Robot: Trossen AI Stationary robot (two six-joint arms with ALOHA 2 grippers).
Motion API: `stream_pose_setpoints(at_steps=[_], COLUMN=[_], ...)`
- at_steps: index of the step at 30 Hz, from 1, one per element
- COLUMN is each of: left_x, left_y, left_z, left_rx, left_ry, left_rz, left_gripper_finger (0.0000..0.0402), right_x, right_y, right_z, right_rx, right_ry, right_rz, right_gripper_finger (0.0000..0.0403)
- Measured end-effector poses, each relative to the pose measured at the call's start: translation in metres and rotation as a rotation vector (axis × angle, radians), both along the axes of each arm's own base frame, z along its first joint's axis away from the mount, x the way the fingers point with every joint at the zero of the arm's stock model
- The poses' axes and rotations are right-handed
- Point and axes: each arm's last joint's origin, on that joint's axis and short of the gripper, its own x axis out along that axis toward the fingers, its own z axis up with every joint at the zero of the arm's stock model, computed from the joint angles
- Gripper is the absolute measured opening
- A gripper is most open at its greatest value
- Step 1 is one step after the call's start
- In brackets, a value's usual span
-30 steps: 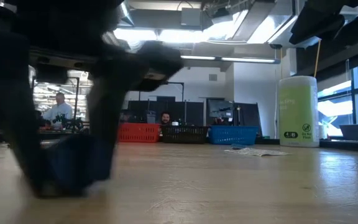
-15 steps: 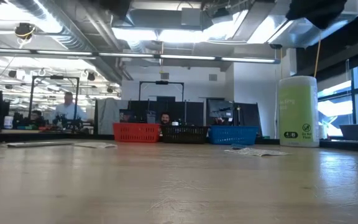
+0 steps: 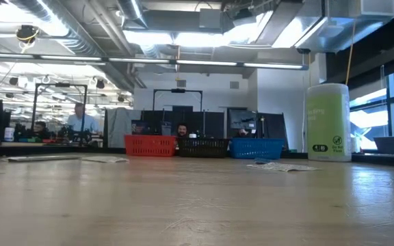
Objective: Pick & Place Travel size toiletries
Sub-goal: Put the blue shave cream into the red bin
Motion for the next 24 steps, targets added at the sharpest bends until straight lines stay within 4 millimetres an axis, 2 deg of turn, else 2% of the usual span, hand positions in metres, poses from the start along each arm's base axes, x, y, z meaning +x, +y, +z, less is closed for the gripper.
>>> stream_pose_setpoints(at_steps=[7,11,16,20,24], left_x=[-0.002,-0.003,-0.006,-0.008,-0.007], left_y=[0.0,0.0,-0.001,-0.002,0.0], left_z=[0.01,0.014,0.02,0.021,0.02], left_rx=[0.039,0.067,0.063,0.086,0.108], left_ry=[-0.174,-0.275,-0.382,-0.44,-0.466], left_rz=[-0.046,-0.064,-0.193,-0.254,-0.252], left_gripper_finger=[0.0137,0.0137,0.0137,0.0137,0.0137], right_x=[0.008,0.012,0.017,0.024,0.038], right_y=[-0.002,-0.004,-0.009,-0.012,-0.013], right_z=[0.019,0.025,0.033,0.034,0.024], right_rx=[-0.039,-0.044,-0.051,-0.072,-0.088], right_ry=[-0.186,-0.249,-0.339,-0.409,-0.442], right_rz=[0.039,0.178,0.284,0.275,0.277], right_gripper_finger=[0.0125,0.0146,0.0168,0.0178,0.0181])
